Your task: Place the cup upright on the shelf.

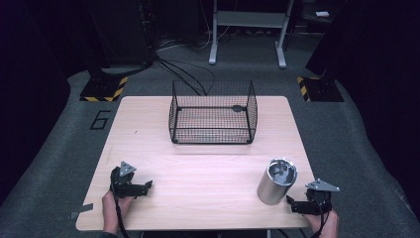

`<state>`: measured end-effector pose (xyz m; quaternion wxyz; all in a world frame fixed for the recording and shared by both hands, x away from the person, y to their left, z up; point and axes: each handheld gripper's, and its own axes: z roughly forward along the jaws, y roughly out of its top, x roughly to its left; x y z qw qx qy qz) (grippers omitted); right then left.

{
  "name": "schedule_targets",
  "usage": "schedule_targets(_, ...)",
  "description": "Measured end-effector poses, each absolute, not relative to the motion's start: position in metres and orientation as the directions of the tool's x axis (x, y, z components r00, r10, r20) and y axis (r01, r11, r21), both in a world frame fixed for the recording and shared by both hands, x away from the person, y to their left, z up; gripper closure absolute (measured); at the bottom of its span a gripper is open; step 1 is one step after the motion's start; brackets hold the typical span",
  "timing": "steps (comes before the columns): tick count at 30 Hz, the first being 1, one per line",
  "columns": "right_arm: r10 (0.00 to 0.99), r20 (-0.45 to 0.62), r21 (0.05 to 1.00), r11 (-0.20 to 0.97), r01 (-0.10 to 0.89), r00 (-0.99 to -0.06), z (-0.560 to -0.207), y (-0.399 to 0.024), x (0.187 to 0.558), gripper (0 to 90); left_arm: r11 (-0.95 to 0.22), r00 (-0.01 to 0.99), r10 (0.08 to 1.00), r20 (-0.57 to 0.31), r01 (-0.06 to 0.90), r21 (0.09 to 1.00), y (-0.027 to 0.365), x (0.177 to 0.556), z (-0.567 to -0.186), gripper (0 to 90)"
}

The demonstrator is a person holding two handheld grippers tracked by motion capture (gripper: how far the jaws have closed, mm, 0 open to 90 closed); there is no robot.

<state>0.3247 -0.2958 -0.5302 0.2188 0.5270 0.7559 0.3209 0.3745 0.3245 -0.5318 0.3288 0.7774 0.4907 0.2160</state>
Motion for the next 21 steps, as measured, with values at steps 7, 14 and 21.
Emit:
schedule_targets(7,0.939,0.008,0.715,0.235,0.658,-0.344,-0.5301,-0.2957,0.3246,0.0,-0.298,0.422,0.907,0.012,0.619,0.726,0.3242,0.3745,-0.5320,1.1)
schedule_targets(14,0.933,0.016,0.712,0.241,0.659,-0.359,-0.5289,-0.2975,0.3237,0.0,-0.300,0.425,0.905,0.011,0.622,0.723,0.3245,0.3746,-0.5316,1.1)
schedule_targets(21,0.926,0.047,0.722,0.228,0.653,-0.375,-0.5207,-0.2978,0.3157,0.0,-0.300,0.424,0.906,0.011,0.623,0.723,0.3245,0.3746,-0.5316,1.2)
